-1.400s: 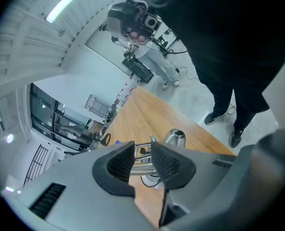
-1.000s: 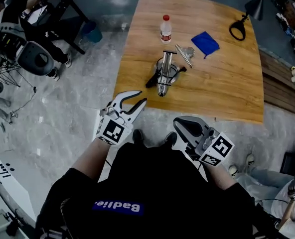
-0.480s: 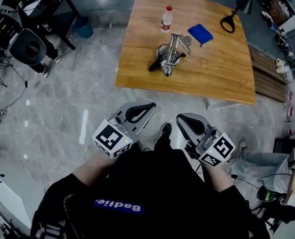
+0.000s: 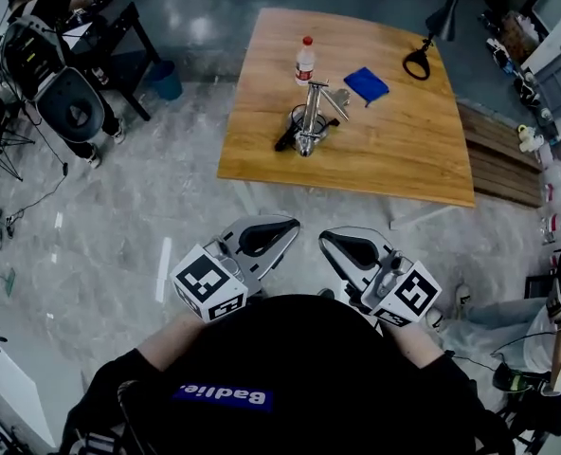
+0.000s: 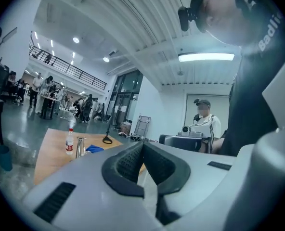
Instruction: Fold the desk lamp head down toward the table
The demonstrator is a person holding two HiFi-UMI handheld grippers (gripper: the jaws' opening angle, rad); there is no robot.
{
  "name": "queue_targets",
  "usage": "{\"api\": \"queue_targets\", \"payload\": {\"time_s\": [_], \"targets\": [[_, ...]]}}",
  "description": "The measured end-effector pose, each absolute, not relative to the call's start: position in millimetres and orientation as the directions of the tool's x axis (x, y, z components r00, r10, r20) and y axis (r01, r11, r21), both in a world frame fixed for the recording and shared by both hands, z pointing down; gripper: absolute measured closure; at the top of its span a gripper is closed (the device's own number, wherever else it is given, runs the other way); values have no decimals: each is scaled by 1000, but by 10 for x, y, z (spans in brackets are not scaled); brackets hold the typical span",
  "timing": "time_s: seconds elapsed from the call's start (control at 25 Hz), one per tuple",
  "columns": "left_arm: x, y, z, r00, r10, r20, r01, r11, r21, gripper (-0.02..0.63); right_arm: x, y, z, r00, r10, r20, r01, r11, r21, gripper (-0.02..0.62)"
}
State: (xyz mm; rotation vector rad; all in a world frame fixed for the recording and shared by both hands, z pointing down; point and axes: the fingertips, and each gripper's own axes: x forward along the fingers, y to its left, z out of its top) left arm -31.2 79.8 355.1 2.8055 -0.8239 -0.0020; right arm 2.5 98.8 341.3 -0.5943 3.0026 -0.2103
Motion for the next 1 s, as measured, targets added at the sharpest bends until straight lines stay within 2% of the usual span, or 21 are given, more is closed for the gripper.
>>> {"api": "queue_targets", "payload": {"time_s": [0.4,1.0], "targets": [[47,870,3567,832,-548,88,-554,-809,196,597,426,1038,3480,-927,-371,-61,-354,915,-193,591],[-20,989,3539,826,-557,86,-563,-805,189,597,384,1160,3460,-930,-365,-50,-351,918,-185,591]]}}
